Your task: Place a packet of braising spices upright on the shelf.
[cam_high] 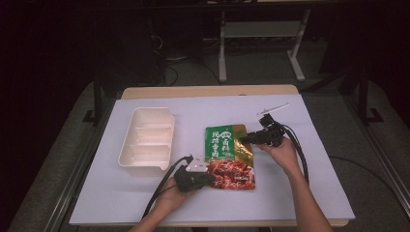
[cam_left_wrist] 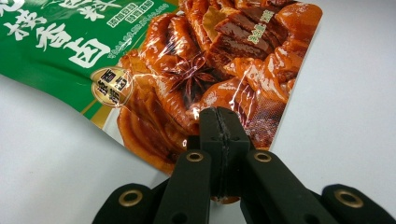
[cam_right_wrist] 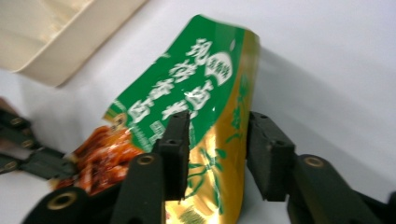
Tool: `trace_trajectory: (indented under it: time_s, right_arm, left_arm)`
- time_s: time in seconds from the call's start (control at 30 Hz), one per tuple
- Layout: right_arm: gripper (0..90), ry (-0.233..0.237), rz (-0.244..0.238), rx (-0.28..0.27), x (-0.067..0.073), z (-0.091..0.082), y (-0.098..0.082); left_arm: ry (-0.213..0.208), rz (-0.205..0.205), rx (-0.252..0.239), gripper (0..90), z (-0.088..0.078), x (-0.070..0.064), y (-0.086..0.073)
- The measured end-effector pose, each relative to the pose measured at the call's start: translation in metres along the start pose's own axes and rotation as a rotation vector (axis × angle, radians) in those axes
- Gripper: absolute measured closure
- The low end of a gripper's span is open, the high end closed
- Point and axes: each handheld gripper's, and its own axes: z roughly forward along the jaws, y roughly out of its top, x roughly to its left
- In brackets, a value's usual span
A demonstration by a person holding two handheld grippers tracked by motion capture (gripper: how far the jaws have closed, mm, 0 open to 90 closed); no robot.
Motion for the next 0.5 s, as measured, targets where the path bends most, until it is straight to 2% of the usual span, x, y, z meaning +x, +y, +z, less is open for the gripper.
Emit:
trace_trajectory:
  time_s: [0.13, 0.47, 0.5]
  right_arm:
    - [68.5, -0.009, -0.009, 0.032, 0.001, 0.005, -0.002]
    - [75.8, -0.011, 0.061, 0.054, -0.015, 0.022, -0.011]
    - [78.0, -0.025, 0.069, 0.066, -0.017, 0.025, -0.012]
  left_arm:
    - [0.0, -0.002, -0.001, 89.8, 0.0, 0.0, 0.0]
    - [-0.001, -0.002, -0.003, 89.8, 0.0, 0.0, 0.0]
    - [-0.001, -0.002, -0.003, 89.8, 0.0, 0.0, 0.0]
